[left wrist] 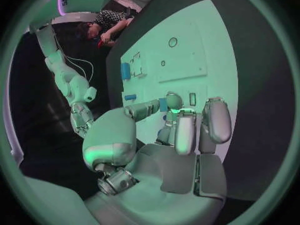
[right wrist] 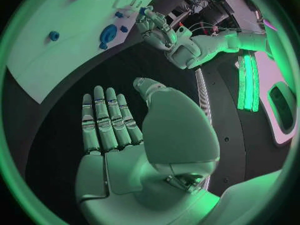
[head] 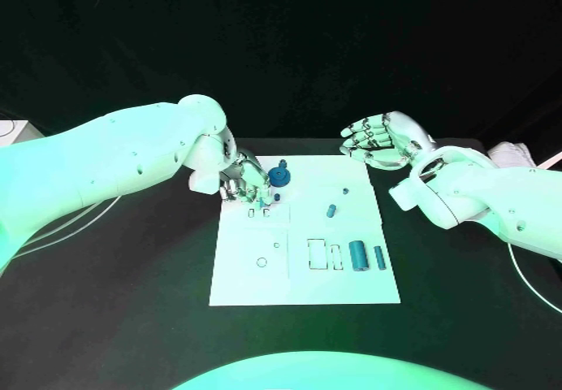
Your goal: Assemble the parts on the task board
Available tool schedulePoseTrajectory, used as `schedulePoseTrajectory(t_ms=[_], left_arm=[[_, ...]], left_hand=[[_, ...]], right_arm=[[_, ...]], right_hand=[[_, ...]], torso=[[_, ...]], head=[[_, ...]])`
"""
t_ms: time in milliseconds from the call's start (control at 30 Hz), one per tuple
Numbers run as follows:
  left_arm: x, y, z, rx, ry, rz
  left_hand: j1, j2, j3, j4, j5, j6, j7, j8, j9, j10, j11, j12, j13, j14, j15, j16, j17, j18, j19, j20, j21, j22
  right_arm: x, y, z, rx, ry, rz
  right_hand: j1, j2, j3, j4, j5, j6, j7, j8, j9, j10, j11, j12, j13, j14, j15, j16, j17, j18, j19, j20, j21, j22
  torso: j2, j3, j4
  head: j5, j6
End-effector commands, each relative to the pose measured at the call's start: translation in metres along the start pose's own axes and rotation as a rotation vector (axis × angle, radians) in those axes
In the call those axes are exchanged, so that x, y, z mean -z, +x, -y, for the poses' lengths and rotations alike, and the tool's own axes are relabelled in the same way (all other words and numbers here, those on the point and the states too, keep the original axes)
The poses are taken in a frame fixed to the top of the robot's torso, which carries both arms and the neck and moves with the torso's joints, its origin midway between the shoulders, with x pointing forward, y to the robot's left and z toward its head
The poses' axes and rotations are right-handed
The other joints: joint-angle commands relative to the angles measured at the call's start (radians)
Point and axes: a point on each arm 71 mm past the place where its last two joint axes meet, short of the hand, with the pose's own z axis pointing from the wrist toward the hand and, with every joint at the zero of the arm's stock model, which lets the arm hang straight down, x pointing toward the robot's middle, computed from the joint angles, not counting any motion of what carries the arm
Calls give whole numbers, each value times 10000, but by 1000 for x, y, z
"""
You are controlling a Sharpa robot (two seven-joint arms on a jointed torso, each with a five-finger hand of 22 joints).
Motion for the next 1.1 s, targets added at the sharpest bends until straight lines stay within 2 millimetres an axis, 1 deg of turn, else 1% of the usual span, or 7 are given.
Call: schedulePoseTrajectory(t_ms=[33,133,267,433,467,1000,1100], left_arm=[[3,4,4,-755,-71,-1554],[3,0,7,-911,-196,-1633],[2,-3,12,-1057,-363,-1697],[-2,-5,18,-1283,-659,-1628],[-3,-5,19,-1363,-738,-1603],[-15,-8,37,-1834,-1286,-1358],[-18,-7,37,-1848,-1338,-1354]], left_hand=[[-143,72,2306,-2446,433,540,-396,-160,94,220,-35,53,165,562,-122,80,1456,-76,107,-22,78,201],[-195,80,2283,-2469,559,605,-411,-238,155,311,-52,67,253,596,-138,111,1517,-96,172,-38,130,270],[-359,50,2249,-2540,1128,776,-470,-338,317,594,-108,176,562,687,-193,198,1687,-145,346,-85,265,441],[-412,85,2224,-2543,1186,831,-497,-384,405,799,-138,289,836,746,-219,257,1811,-181,465,-109,353,559],[-420,90,2221,-2544,1186,838,-501,-388,420,833,-141,309,882,975,-221,522,2418,-190,492,-112,373,587],[-563,121,2182,-2556,1353,895,-553,-387,764,1179,-191,512,1364,1054,-264,613,2630,-246,683,-158,506,767],[-710,97,2150,-2548,1925,932,-593,-398,1064,1256,-225,530,1459,1056,-299,615,2635,-256,727,-198,536,802]], right_arm=[[-1,2,-1,48,-105,-162],[-1,3,-2,47,-109,-163],[-1,3,-2,46,-112,-163],[-2,4,-3,38,-137,-183],[-2,4,-3,39,-139,-183],[-5,10,-7,73,-281,-273],[-5,10,-7,78,-294,-282]], right_hand=[[57,9,13,-61,23,78,624,-39,-16,65,11,-25,-9,-4,41,-41,-17,-15,-59,22,-34,-9],[57,9,13,-61,23,78,624,-39,-16,65,11,-25,-9,-4,41,-41,-17,-15,-59,22,-34,-9],[57,9,13,-61,23,78,624,-39,-16,65,11,-25,-9,-4,41,-41,-17,-15,-59,22,-34,-9],[57,9,13,-61,23,78,624,-39,-16,65,11,-25,-9,-4,41,-41,-17,-15,-59,22,-34,-9],[57,9,13,-61,23,78,624,-39,-16,65,11,-25,-9,-4,41,-41,-17,-15,-59,22,-34,-9],[71,-2,22,-87,34,80,625,-42,-21,68,12,-27,-11,3,41,-44,-35,-15,-73,22,-34,-30],[71,-2,22,-87,34,80,625,-42,-21,68,12,-27,-11,3,41,-44,-35,-15,-73,22,-34,-30]], torso=[[2,11,-11],[1,6,-14],[-1,2,19],[-13,3,22],[-13,2,25],[29,-27,1],[26,-30,13]], head=[[9,4],[5,7],[6,-7],[13,-8],[13,-11],[45,10],[24,-14]])
